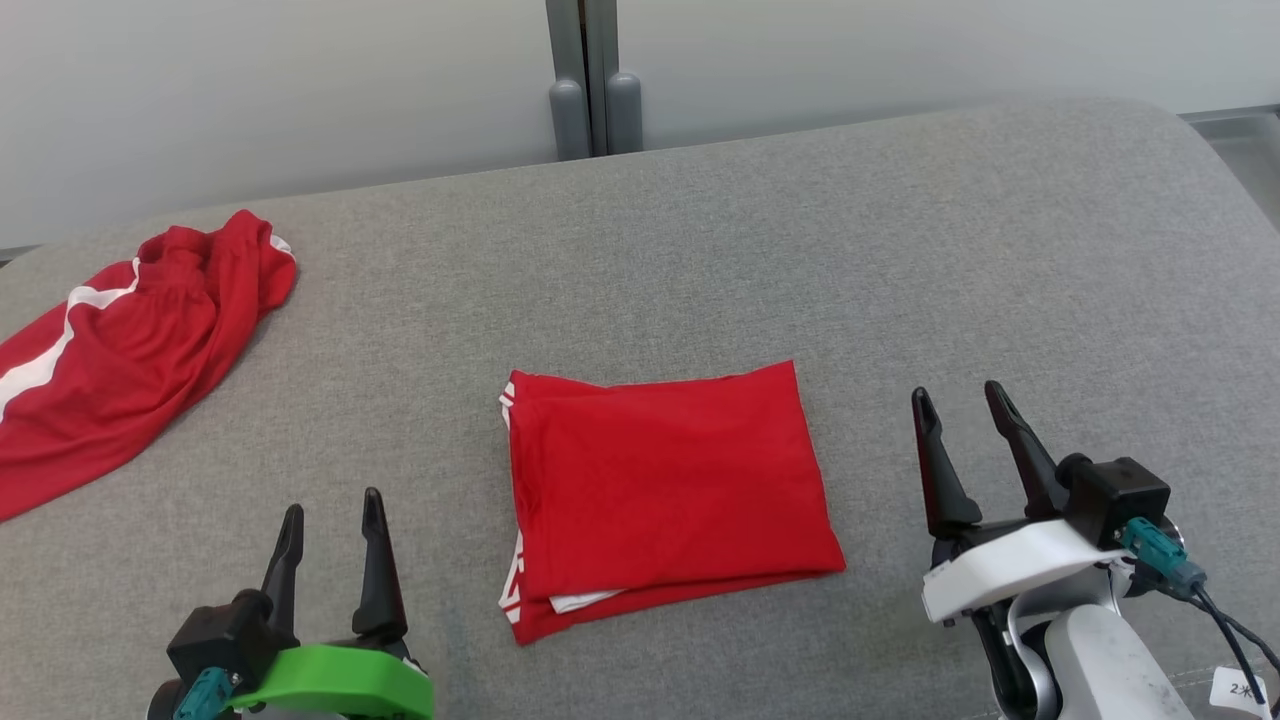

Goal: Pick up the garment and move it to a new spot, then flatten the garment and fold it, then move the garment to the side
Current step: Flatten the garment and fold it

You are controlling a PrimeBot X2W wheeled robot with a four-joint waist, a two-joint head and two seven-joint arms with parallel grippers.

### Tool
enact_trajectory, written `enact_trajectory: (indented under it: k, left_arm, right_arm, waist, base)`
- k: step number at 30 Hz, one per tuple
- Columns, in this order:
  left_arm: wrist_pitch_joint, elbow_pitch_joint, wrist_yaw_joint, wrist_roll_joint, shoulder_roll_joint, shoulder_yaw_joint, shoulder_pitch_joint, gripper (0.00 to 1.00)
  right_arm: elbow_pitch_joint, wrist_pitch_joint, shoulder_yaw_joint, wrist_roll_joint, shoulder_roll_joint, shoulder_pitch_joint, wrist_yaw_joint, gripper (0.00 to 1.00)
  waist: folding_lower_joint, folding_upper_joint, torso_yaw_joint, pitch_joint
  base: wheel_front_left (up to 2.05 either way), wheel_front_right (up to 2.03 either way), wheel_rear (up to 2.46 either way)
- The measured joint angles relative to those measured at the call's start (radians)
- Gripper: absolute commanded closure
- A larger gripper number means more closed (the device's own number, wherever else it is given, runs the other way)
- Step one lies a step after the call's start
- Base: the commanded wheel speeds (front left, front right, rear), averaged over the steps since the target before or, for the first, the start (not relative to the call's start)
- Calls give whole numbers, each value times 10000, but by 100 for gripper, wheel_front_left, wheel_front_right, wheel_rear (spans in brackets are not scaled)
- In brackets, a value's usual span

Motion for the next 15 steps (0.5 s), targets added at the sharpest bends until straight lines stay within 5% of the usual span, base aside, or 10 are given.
enact_trajectory:
  k: [15]
  left_arm:
    - [0, -84, -336, 589, -387, 460, 441, 0]
  right_arm:
    - [-194, 0, 59, -169, 65, 457, 0, 0]
  waist:
    - [0, 0, 172, -212]
  base:
    - [0, 0, 0]
